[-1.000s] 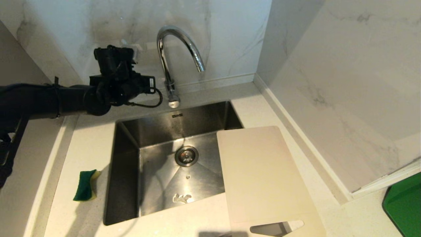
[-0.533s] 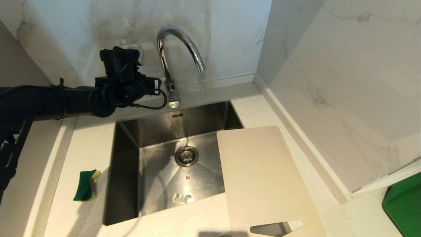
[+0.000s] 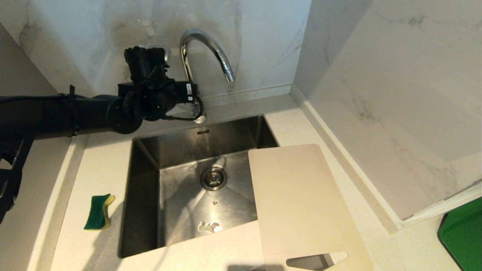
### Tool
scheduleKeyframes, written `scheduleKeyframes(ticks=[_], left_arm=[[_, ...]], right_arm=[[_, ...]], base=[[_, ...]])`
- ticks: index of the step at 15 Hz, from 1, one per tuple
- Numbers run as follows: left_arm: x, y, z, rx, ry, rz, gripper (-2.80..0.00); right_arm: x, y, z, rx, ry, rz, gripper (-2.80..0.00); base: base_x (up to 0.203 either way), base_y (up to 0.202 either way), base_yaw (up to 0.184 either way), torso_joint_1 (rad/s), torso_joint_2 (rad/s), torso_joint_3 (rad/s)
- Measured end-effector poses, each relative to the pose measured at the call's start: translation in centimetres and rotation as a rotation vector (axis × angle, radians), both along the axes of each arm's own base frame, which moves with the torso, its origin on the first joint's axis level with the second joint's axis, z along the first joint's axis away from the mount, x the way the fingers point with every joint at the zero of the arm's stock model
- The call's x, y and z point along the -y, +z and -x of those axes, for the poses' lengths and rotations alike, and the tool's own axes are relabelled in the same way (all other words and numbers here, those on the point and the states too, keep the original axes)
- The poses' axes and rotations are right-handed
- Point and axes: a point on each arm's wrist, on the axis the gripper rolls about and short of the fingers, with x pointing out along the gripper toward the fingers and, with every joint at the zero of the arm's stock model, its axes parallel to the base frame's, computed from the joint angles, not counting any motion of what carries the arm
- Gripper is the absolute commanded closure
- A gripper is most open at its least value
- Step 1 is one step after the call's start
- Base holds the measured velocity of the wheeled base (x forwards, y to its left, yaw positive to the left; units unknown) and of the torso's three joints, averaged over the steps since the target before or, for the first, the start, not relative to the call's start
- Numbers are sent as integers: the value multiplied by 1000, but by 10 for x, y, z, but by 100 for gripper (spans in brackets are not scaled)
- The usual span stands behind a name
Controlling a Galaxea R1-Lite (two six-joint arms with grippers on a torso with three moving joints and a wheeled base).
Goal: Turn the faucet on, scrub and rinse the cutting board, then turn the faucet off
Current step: Turn on the tap
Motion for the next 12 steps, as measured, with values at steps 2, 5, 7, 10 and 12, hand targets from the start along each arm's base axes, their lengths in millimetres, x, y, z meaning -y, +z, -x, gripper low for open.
scheduleKeyframes(ticks=[2, 5, 7, 10, 12], left_arm=[[2, -1, 2, -13, 63, 63, -280], [5, -8, 5, -55, 149, 154, -280], [13, -9, 9, -61, 169, 224, -280], [21, -14, 11, -67, 221, 314, -280], [25, -19, 10, -52, 264, 354, -280]], right_arm=[[0, 0, 0, 0, 0, 0, 0], [0, 0, 0, 0, 0, 0, 0], [0, 0, 0, 0, 0, 0, 0], [0, 0, 0, 0, 0, 0, 0], [0, 0, 0, 0, 0, 0, 0]], base=[[0, 0, 0, 0, 0, 0], [0, 0, 0, 0, 0, 0], [0, 0, 0, 0, 0, 0], [0, 0, 0, 0, 0, 0], [0, 0, 0, 0, 0, 0]])
